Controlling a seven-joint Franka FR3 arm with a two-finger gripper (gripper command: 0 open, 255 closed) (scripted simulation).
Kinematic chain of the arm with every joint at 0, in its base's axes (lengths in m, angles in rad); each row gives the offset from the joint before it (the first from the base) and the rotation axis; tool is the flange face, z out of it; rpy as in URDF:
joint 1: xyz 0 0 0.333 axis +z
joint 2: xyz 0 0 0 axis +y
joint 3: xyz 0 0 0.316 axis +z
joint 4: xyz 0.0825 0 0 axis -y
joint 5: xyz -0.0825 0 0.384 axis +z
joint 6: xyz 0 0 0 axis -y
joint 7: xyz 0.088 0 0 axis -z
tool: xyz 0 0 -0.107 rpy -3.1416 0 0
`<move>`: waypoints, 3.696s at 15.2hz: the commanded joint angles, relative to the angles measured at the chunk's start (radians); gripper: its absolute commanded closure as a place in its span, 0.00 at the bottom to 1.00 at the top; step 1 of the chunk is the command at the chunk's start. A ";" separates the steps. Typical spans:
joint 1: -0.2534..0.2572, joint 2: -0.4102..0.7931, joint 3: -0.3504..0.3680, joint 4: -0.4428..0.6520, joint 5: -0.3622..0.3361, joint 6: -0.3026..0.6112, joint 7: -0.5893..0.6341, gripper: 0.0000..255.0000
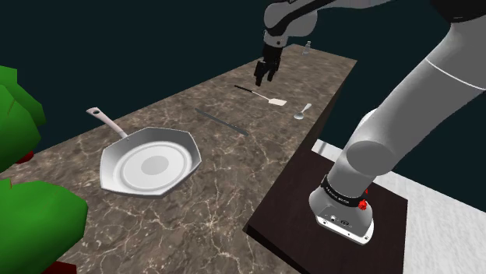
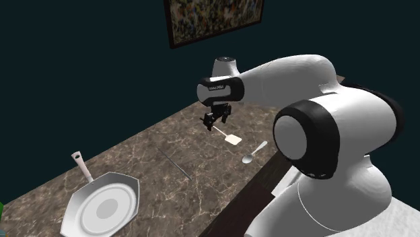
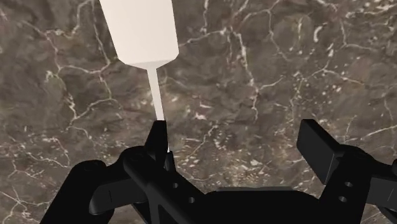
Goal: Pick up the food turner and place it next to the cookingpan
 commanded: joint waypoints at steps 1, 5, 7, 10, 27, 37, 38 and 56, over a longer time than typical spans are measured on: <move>-0.003 0.076 -0.026 0.045 0.017 0.030 -0.063 0.00; -0.012 0.236 -0.053 0.141 0.074 0.086 -0.173 0.00; -0.019 0.278 -0.055 0.170 0.091 0.097 -0.202 0.00; -0.021 0.304 -0.053 0.157 0.106 0.134 -0.213 0.00; -0.024 0.346 -0.048 0.140 0.133 0.189 -0.231 1.00; -0.020 0.304 -0.053 0.164 0.106 0.127 -0.211 1.00; -0.019 0.297 -0.053 0.170 0.101 0.115 -0.208 1.00; -0.013 0.195 -0.054 0.307 0.042 -0.115 -0.161 1.00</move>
